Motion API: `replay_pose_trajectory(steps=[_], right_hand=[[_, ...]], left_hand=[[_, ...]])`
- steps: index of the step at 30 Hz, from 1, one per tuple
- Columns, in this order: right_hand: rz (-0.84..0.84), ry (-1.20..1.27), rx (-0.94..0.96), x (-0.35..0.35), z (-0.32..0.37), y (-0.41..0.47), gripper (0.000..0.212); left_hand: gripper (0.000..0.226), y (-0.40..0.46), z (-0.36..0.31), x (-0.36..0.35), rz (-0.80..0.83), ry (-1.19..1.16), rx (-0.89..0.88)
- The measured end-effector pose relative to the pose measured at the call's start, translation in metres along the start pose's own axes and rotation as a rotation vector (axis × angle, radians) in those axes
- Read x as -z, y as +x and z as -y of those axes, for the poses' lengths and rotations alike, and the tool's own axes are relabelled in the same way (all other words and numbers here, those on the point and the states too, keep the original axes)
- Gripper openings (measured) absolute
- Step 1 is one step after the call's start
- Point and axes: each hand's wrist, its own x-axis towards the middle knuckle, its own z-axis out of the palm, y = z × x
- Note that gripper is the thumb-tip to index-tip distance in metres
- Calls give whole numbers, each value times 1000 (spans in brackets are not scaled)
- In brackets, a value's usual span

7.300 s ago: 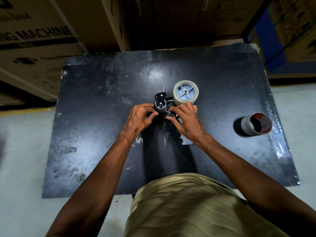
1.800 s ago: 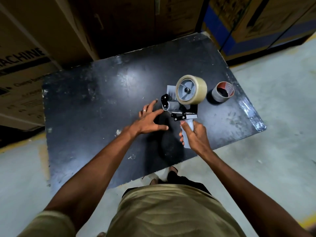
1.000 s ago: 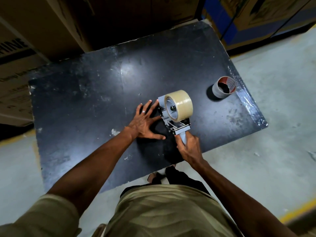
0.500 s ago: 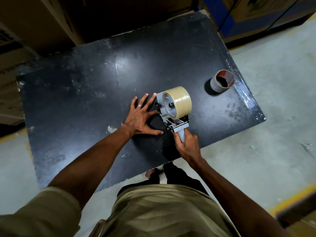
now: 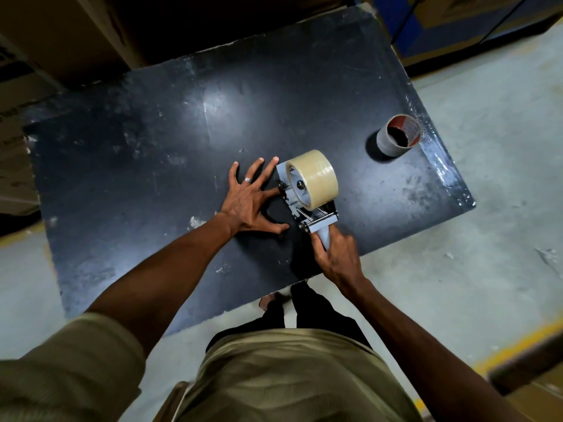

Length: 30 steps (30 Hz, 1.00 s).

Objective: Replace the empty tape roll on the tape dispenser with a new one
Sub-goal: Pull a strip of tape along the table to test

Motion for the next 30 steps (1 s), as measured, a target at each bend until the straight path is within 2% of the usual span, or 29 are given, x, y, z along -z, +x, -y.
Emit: replay_pose_trajectory(steps=[7, 13, 18, 23, 30], right_hand=[[25, -25, -5, 0, -3, -3, 31], [9, -89, 33, -1, -7, -6, 43], [34, -148, 62, -3, -17, -13, 35], [34, -214, 90, -8, -29, -18, 58], [45, -153, 125, -3, -42, -35, 48]], left_hand=[[106, 0, -1, 1, 18, 23, 6], [104, 0, -2, 4, 34, 46, 13], [109, 1, -2, 4, 54, 58, 13], [110, 1, -3, 6, 64, 53, 12], [110, 1, -4, 8, 74, 22, 29]])
